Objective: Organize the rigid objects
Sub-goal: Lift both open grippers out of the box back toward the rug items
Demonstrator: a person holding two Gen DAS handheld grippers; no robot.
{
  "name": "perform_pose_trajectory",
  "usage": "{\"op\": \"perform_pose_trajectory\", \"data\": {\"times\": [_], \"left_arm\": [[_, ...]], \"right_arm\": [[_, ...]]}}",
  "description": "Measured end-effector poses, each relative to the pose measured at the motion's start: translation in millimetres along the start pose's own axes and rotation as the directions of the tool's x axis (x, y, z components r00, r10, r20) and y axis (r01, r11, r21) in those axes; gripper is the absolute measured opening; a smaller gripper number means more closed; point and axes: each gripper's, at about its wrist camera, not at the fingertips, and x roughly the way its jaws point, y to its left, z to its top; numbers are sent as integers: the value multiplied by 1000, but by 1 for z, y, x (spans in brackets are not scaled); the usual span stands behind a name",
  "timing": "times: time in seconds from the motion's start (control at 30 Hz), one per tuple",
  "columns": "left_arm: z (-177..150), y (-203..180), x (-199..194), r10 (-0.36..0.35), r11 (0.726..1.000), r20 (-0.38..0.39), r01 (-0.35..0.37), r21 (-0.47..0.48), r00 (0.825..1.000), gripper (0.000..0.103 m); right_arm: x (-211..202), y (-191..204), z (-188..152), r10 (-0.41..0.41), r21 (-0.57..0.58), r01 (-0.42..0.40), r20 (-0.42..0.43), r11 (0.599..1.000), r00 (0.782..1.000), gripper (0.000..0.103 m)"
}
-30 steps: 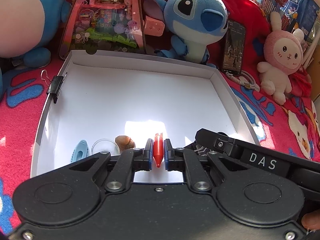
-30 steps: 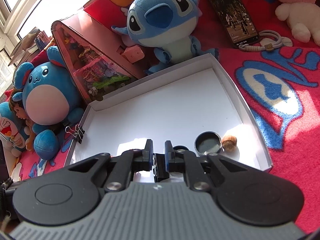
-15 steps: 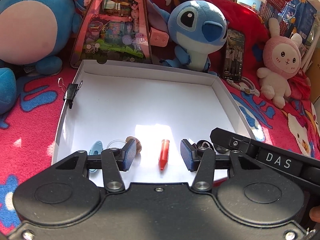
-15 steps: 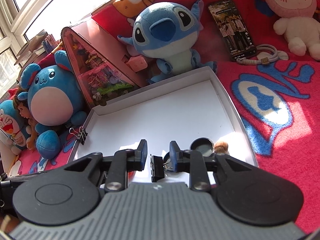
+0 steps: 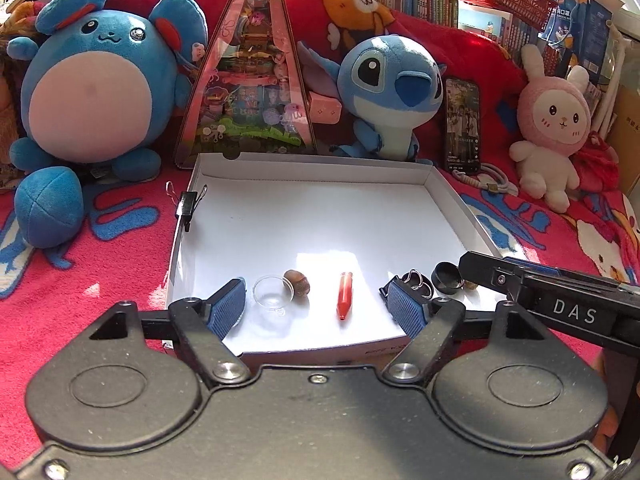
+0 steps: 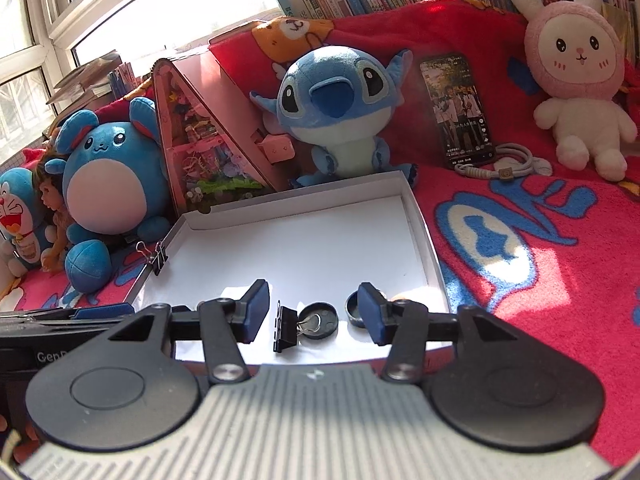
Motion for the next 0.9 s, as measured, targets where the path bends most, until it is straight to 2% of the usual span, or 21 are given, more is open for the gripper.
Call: {"op": "perform_pose_trajectory", "data": {"times": [0.33, 0.6, 0.9], "left_arm": [[-25, -9, -34, 49, 996, 78, -54, 68, 996, 79], [-47, -8, -55, 35, 997, 94, -41, 60, 995, 80], [-71, -14, -72, 34, 995, 105, -43, 86, 994, 81]], "right_arm": [[-27, 10, -15, -16, -132, 22, 49, 991, 999, 77], [-48, 12, -32, -8, -211, 25, 81, 977, 997, 84], [-66, 15, -51, 1, -273, 23, 90, 962, 996, 86]]}}
